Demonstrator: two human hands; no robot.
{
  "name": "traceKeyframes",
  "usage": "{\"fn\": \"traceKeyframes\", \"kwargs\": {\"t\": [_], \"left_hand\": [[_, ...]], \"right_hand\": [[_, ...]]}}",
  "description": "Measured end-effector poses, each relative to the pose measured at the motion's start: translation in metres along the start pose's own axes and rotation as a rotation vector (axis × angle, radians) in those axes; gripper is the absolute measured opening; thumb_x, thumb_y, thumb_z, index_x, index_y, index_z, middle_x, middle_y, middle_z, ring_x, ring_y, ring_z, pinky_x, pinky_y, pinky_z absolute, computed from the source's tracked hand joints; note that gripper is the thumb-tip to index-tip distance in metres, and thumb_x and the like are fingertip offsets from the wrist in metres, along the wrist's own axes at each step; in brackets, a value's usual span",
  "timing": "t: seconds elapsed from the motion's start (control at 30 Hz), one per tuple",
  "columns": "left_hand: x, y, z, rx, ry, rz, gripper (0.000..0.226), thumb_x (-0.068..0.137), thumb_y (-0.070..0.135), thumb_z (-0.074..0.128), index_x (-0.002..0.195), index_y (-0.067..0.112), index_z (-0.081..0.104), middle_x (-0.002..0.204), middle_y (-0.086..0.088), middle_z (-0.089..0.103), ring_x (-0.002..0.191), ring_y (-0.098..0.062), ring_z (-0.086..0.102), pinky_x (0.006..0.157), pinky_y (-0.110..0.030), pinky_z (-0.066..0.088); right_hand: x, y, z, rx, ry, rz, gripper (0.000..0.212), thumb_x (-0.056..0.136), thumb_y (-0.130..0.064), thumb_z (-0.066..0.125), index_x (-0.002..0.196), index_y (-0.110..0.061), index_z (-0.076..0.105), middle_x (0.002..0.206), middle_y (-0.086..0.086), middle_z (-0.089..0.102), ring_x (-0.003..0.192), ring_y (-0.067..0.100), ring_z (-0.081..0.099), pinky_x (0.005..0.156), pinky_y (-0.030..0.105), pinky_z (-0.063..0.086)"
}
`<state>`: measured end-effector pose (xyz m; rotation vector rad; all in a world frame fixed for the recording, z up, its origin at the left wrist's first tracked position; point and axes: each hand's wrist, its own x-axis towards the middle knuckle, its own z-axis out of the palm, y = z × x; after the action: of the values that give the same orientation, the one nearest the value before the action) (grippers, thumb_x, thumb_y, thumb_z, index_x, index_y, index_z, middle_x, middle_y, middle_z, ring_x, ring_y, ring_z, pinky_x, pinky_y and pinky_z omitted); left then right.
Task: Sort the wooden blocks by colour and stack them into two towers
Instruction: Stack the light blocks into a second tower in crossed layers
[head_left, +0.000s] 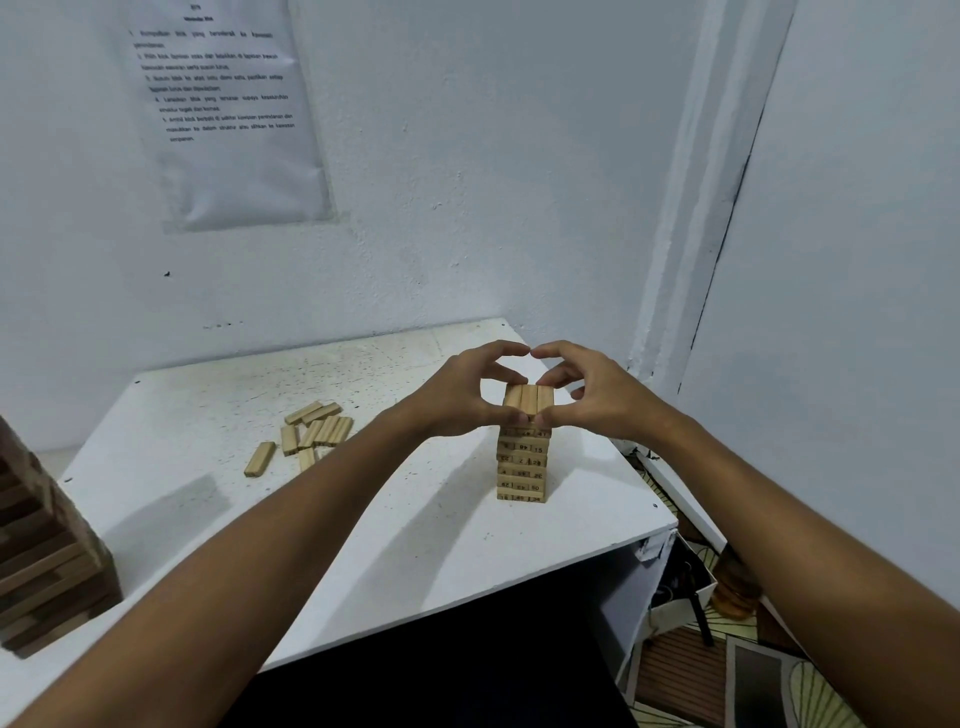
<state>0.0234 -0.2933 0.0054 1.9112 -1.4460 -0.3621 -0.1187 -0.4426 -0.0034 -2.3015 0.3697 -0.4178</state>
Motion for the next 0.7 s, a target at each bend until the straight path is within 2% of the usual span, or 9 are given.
{"fn": "traceKeyframes", "kwargs": {"t": [0.17, 0.3, 0.37, 0.53, 0.63, 0.7], "left_hand": [[-0.0009, 0.0008, -0.0009, 0.001, -0.005, -0.003, 0.078, 0.075, 0.023, 0.083, 0.14, 0.023, 0.041, 0.129, 0.0, 0.063, 0.112, -0.001, 0.052, 0.094, -0.026, 0.037], [-0.0017, 0.0029, -0.0012, 0.009, -0.006, 0.004, 0.078, 0.076, 0.02, 0.082, 0.142, 0.021, 0.04, 0.133, 0.002, 0.059, 0.109, 0.002, 0.051, 0.086, -0.016, 0.038], [-0.0021, 0.0035, -0.0012, 0.012, -0.005, 0.004, 0.078, 0.077, 0.019, 0.082, 0.142, 0.02, 0.039, 0.134, 0.001, 0.059, 0.11, 0.002, 0.051, 0.085, -0.015, 0.038], [-0.0012, 0.002, -0.0009, 0.003, -0.005, -0.014, 0.081, 0.077, 0.02, 0.082, 0.144, 0.02, 0.037, 0.135, -0.002, 0.059, 0.123, -0.011, 0.053, 0.092, -0.022, 0.038], [-0.0008, 0.0002, -0.0018, 0.007, -0.006, -0.018, 0.081, 0.077, 0.024, 0.082, 0.145, 0.021, 0.038, 0.138, 0.0, 0.056, 0.125, -0.008, 0.05, 0.083, -0.011, 0.039], [-0.0012, 0.0, -0.0037, -0.004, 0.014, -0.021, 0.077, 0.079, 0.029, 0.079, 0.145, 0.021, 0.039, 0.139, 0.001, 0.054, 0.125, -0.006, 0.049, 0.086, -0.015, 0.039]], "right_hand": [[-0.0007, -0.0008, -0.0003, -0.013, -0.005, 0.001, 0.074, 0.072, -0.023, 0.084, 0.135, -0.03, 0.046, 0.109, -0.004, 0.066, 0.112, 0.014, 0.055, 0.094, 0.031, 0.044], [-0.0013, -0.0017, -0.0004, -0.008, -0.004, 0.004, 0.073, 0.072, -0.022, 0.083, 0.135, -0.029, 0.046, 0.109, -0.003, 0.066, 0.112, 0.014, 0.055, 0.093, 0.03, 0.044], [-0.0015, -0.0019, -0.0003, -0.009, -0.002, 0.004, 0.073, 0.072, -0.022, 0.083, 0.135, -0.029, 0.046, 0.109, -0.003, 0.066, 0.112, 0.014, 0.056, 0.092, 0.03, 0.044], [-0.0022, -0.0018, 0.0003, -0.013, 0.001, 0.008, 0.073, 0.073, -0.022, 0.083, 0.135, -0.03, 0.046, 0.111, -0.002, 0.066, 0.112, 0.015, 0.056, 0.092, 0.03, 0.046], [-0.0028, -0.0027, -0.0001, -0.028, 0.012, 0.003, 0.07, 0.075, -0.027, 0.081, 0.136, -0.03, 0.046, 0.118, -0.002, 0.062, 0.112, 0.014, 0.056, 0.091, 0.029, 0.047], [-0.0029, -0.0044, -0.0012, -0.023, 0.032, -0.005, 0.063, 0.08, -0.03, 0.077, 0.135, -0.03, 0.047, 0.119, -0.004, 0.06, 0.11, 0.012, 0.055, 0.089, 0.027, 0.048]]}}
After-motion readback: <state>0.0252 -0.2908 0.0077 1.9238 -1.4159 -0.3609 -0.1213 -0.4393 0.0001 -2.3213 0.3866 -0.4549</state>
